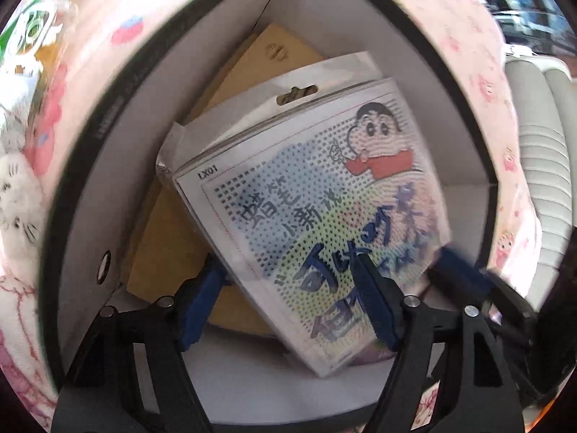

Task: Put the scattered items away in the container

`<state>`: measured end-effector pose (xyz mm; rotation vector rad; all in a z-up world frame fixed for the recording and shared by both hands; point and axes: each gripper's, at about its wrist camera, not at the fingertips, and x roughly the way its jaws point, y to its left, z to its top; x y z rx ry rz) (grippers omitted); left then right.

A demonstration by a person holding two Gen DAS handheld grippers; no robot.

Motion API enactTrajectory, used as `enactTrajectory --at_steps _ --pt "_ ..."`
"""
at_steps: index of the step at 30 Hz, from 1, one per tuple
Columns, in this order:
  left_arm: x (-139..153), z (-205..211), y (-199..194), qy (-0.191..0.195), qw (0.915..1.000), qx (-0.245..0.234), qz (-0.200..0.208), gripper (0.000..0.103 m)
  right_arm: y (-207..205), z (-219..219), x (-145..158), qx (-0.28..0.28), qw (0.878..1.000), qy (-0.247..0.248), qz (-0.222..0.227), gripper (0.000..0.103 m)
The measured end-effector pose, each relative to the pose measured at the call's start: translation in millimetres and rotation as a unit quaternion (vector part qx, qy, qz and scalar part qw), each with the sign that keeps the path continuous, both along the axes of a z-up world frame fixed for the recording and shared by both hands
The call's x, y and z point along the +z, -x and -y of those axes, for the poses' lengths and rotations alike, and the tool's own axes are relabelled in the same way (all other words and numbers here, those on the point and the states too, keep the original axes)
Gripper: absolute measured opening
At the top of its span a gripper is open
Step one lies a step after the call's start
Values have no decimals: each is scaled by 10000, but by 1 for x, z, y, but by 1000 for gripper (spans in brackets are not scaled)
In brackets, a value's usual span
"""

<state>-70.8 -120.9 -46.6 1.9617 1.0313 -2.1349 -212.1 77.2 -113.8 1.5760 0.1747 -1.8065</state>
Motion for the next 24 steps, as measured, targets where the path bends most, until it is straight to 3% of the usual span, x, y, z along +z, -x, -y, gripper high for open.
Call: enactTrajectory --at_steps 1,4,6,12,14,16,19,21,24 --pt "4 0 -2 18 10000 -49 -75 73 1 3 -3 100 9995 200 201 35" --pt "4 4 -8 -19 10000 11 -61 66 -4 17 -2 45 9980 -285 -557 35" --pt "9 6 -10 -65 9999 32 -131 65 3 19 -4 -161 9981 -275 -527 35" --pt "22 4 -14 13 9996 -52 -273 65 17 28 -5 -401 9879 -931 -1173 43" --pt "24 2 -15 103 9994 -100 -306 65 26 28 -9 -481 9881 -946 -1111 44" --pt "24 -2 -14 221 9991 -208 -293 66 35 28 -17 -549 9898 -923 -933 65" --pt "21 -4 -12 242 9988 -341 -239 66 53 30 -39 -274 9970 -691 -220 82" --pt "18 0 -11 128 9993 -305 -172 66 56 35 -42 -85 9980 -601 -189 83" --pt "20 5 -13 -12 9995 -220 -217 66 49 43 -39 91 9974 -665 -252 75"
